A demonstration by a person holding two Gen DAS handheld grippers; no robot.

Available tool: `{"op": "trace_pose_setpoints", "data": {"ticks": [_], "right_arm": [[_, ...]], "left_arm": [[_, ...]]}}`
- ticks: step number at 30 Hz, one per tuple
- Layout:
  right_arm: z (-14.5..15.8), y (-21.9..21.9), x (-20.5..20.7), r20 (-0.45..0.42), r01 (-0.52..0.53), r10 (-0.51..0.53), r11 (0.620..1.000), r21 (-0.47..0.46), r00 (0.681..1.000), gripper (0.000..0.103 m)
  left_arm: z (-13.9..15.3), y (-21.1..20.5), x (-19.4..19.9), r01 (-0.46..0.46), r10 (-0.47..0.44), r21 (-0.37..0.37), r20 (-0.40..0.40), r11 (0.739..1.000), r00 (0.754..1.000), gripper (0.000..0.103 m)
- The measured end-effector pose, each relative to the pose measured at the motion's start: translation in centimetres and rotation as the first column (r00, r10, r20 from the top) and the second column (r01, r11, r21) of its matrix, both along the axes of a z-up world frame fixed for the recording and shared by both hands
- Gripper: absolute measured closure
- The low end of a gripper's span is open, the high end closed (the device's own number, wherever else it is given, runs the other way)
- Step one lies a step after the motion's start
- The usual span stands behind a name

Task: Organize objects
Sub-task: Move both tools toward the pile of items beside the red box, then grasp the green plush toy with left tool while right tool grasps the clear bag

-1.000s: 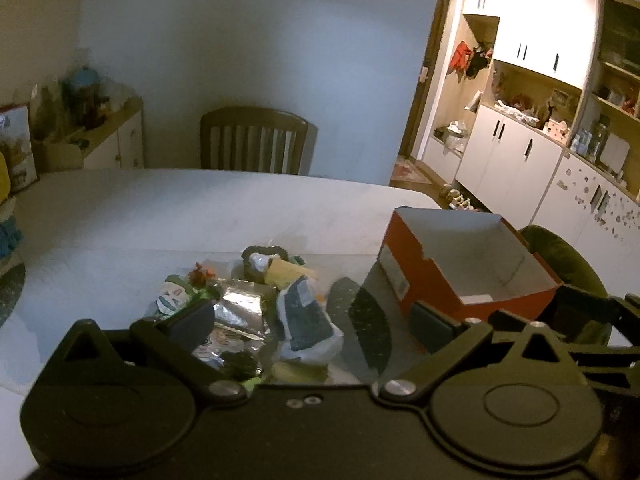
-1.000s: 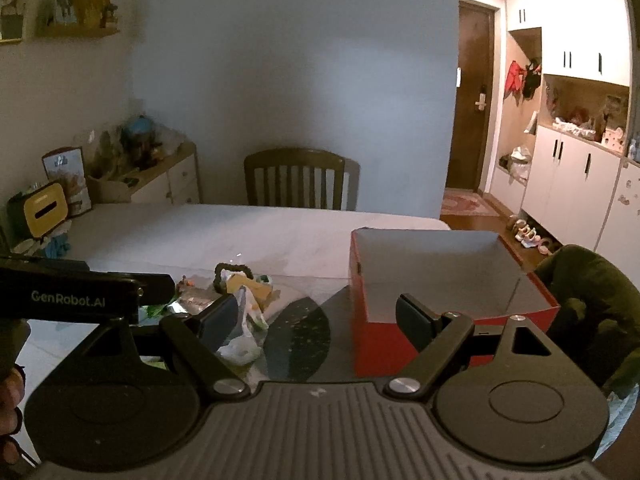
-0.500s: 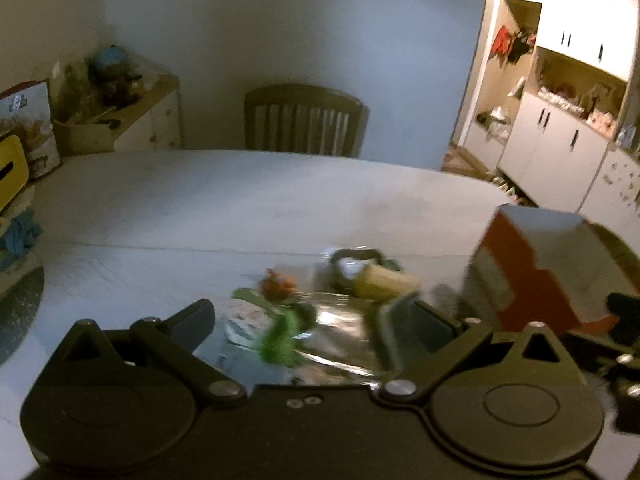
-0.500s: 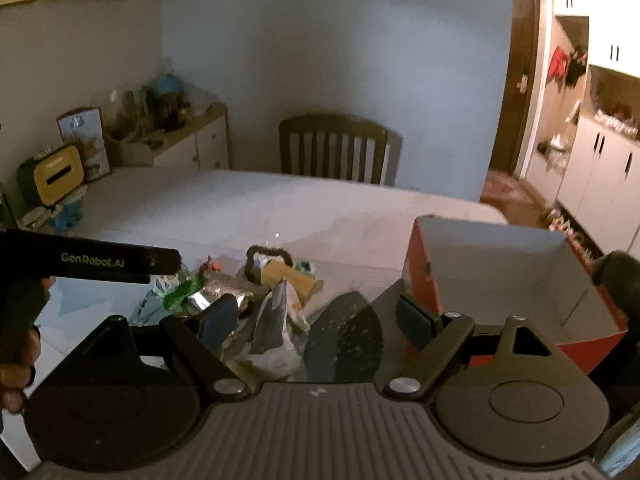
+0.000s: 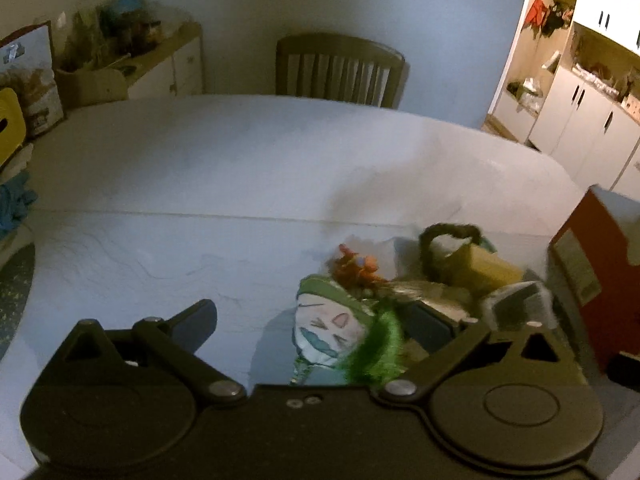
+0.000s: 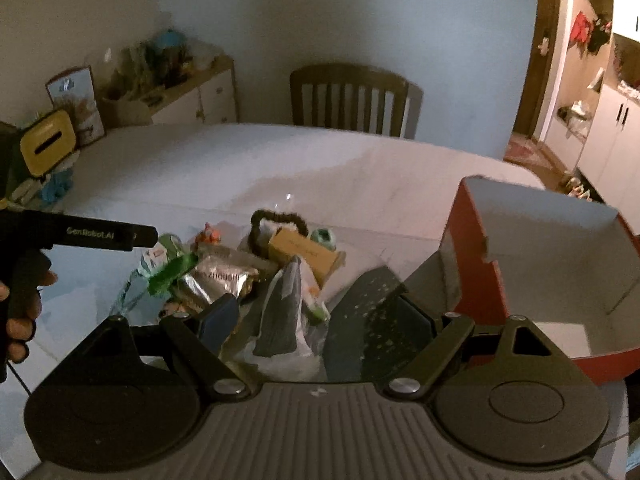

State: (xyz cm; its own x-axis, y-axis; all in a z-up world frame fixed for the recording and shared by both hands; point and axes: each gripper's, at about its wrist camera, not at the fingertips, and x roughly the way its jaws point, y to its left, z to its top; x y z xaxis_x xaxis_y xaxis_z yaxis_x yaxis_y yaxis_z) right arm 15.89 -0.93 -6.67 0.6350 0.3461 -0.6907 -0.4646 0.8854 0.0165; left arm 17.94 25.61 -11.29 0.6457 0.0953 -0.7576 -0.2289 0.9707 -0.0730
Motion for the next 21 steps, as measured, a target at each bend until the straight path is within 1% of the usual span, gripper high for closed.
{"op": "trace_pose_setpoints", "data": {"ticks": [4,9,11,13,19,21], "right_arm": [[-1.5,0.7,1.3,-0.030,0.013,-0.013,1.000,-0.019,0.999,0.017],[-3.0,1.7,2.7,-0.057,0.024,-0.026,0.999,-0.043,0.998,0.017],[-3.5,2.2,3.1,-0.064,0.021,-0.024,0.999,-0.047,0.998,0.017],[-4.1,2.6,3.6,-0.078,0.023,-0.027,0.998,-0.053,0.997,0.021],[-5.4,3.6,4.3,-0.118,0.026,-0.035,0.997,-0.071,0.992,0.030],[-5.6,3.8,4.4,-0.134,0.017,-0.026,0.997,-0.071,0.991,0.038]], "left_arm": [[-1.4,0.7,0.8,-0.010,0.010,-0.006,-0.031,1.000,0.999,0.004],[-2.7,1.5,1.3,-0.015,0.014,-0.013,-0.043,1.000,0.999,0.005],[-3.1,1.7,1.5,-0.013,0.011,-0.042,-0.046,0.999,0.999,0.006],[-3.3,2.0,1.5,-0.013,0.010,-0.067,-0.039,0.998,0.999,0.006],[-4.0,2.5,1.7,0.012,-0.018,-0.172,-0.037,0.985,0.999,0.020],[-4.2,2.8,1.7,0.015,-0.021,-0.207,-0.030,0.978,0.999,0.026]]}}
